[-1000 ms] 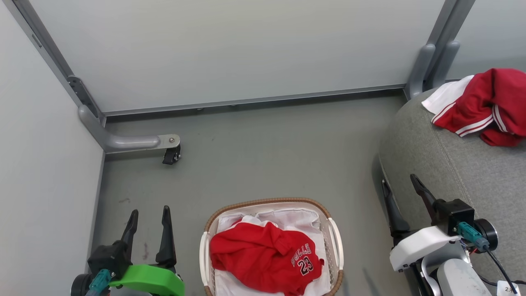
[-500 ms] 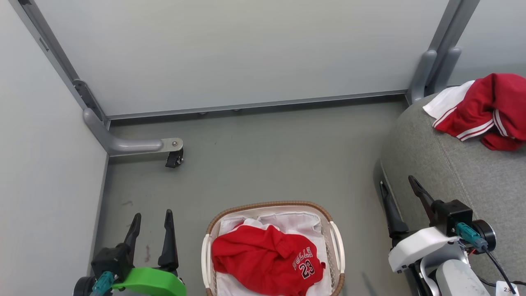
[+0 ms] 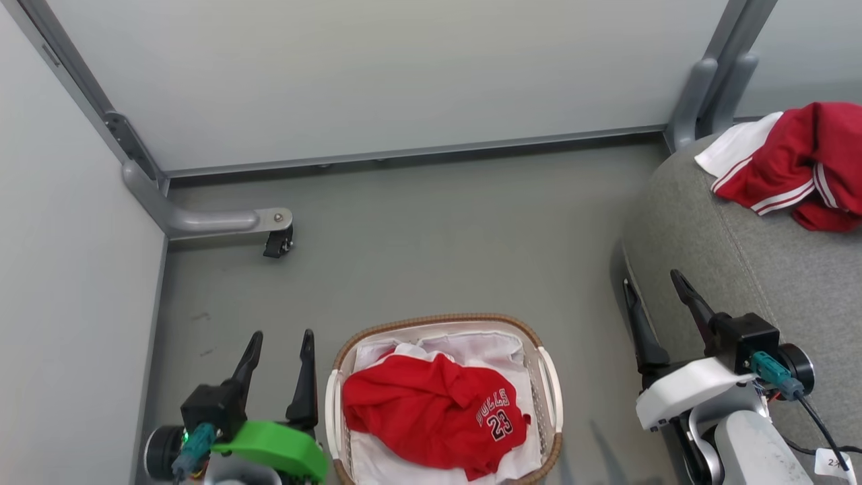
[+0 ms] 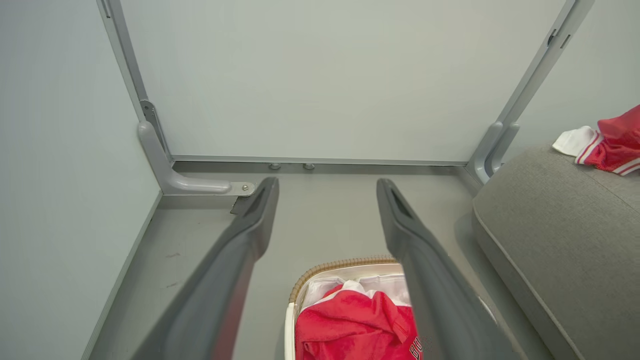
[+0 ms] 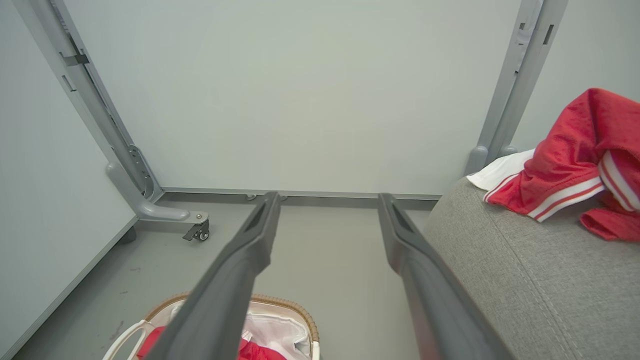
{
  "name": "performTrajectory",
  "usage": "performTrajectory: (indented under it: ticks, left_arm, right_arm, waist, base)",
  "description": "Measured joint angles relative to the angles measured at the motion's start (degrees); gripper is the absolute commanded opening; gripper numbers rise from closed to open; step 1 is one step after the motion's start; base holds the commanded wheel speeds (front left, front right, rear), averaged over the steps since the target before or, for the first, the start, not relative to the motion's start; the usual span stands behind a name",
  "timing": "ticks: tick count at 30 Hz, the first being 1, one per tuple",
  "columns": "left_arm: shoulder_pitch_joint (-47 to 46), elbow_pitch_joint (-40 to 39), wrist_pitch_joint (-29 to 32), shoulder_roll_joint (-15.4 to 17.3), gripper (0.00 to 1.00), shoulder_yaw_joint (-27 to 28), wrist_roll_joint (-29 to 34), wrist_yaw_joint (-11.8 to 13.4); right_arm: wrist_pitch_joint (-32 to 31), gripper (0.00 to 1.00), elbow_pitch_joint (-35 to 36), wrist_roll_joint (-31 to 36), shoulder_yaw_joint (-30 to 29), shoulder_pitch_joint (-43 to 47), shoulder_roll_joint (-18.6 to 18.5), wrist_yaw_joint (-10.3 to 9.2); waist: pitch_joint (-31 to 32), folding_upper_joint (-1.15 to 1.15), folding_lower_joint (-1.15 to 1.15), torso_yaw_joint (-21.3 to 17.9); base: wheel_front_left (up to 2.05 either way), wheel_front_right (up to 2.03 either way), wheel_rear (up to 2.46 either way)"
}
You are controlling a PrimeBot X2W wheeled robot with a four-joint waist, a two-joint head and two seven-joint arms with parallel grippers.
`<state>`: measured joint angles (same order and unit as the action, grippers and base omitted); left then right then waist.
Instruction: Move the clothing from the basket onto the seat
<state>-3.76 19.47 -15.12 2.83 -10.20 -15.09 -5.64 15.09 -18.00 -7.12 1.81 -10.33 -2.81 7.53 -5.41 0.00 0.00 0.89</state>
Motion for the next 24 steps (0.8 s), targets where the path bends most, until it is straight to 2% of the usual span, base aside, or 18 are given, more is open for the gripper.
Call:
performTrajectory:
  ticks: [2, 9, 24]
  left_arm:
    - [-1.9, 1.2, 0.0, 0.0, 1.0, -1.1, -1.0, -0.4]
    - [-10.8, 8.1, 0.0, 0.0, 1.0, -5.7, 2.2, -1.2]
    - [-26.0, 29.3, 0.0, 0.0, 1.0, -15.8, 7.4, -1.7]
  right_arm:
    - [0.0, 1.0, 0.3, 0.1, 0.0, -0.4, 0.0, 0.0]
    - [0.0, 1.0, 1.8, 0.7, -0.4, -3.5, 0.0, 0.0]
    - [0.0, 1.0, 4.7, -1.6, 0.4, -11.6, 0.0, 0.0]
  waist:
    - [-0.9, 0.0, 0.0, -0.1]
    - [-5.3, 0.0, 0.0, -0.9]
    - [-19.4, 0.0, 0.0, -5.6]
  base:
    - [0.0, 0.0, 0.0]
    - [0.0, 0.0, 0.0]
    - [0.0, 0.0, 0.0]
